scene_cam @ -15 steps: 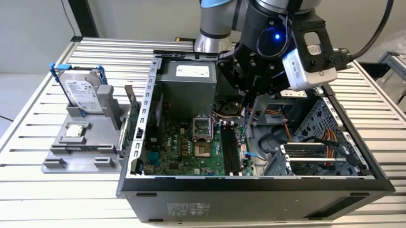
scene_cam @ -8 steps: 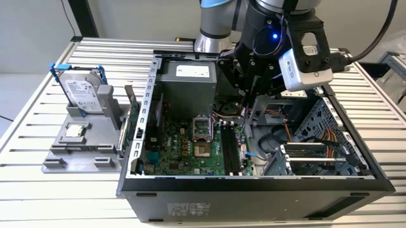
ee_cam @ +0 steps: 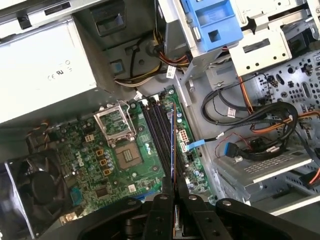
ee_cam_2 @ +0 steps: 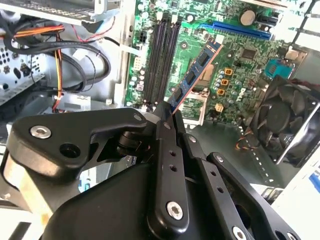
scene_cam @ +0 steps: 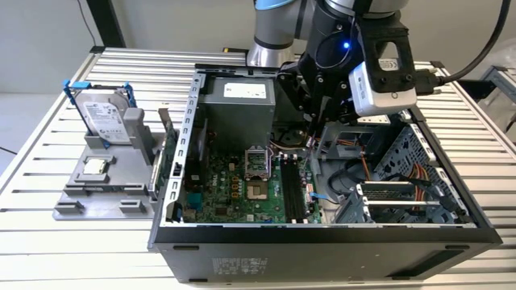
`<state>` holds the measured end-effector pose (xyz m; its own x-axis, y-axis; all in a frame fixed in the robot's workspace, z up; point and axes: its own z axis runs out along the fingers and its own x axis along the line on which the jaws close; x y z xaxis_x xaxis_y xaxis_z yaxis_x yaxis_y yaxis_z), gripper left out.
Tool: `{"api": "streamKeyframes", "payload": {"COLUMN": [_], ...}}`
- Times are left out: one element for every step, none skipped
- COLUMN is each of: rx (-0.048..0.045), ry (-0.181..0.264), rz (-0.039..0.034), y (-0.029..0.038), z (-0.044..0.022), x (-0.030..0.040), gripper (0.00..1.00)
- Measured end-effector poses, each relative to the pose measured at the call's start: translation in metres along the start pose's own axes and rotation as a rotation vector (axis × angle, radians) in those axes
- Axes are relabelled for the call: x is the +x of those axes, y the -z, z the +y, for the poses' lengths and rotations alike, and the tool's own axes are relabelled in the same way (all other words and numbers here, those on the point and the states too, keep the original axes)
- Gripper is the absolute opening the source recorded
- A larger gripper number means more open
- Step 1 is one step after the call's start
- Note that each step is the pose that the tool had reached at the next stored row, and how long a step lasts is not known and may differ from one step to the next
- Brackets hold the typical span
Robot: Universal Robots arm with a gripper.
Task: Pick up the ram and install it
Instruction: 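Insert the ram into the slot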
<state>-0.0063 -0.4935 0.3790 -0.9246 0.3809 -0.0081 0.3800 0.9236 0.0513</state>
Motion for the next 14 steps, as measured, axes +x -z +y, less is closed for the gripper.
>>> {"api": "streamKeyframes", "payload": {"rx": [0.0000, 0.0000, 0.0000, 0.0000, 0.0000, 0.0000, -0.0001, 0.0000, -0.0001, 0.0000, -0.0001, -0.0002, -0.0003, -0.0004], "ry": [-0.002, -0.002, 0.002, 0.005, 0.005, 0.005, 0.005, 0.006, 0.010, 0.018, 0.025, 0.033, 0.039, 0.045], "rz": [-0.0001, -0.0002, -0.0001, 0.0001, 0.0002, 0.0002, 0.0002, 0.0003, 0.0005, 0.0009, 0.0013, 0.0016, 0.0019, 0.0023], "y": [0.0000, 0.0000, 0.0000, 0.0000, 0.0000, 0.0000, 0.0000, 0.0000, 0.0000, 0.0000, -0.0001, -0.0002, -0.0002, -0.0003], "z": [0.0000, 0.0000, 0.0000, 0.0000, 0.0001, 0.0001, 0.0001, 0.0001, 0.0001, 0.0001, 0.0001, 0.0002, 0.0002, 0.0002], "x": [0.0000, 0.0000, -0.0001, -0.0001, -0.0001, -0.0001, -0.0002, -0.0002, -0.0002, -0.0001, -0.0001, -0.0001, -0.0001, -0.0001], "gripper": [0.00, 0.00, 0.00, 0.00, 0.00, 0.00, 0.00, 0.00, 0.00, 0.00, 0.00, 0.00, 0.00, 0.00]}}
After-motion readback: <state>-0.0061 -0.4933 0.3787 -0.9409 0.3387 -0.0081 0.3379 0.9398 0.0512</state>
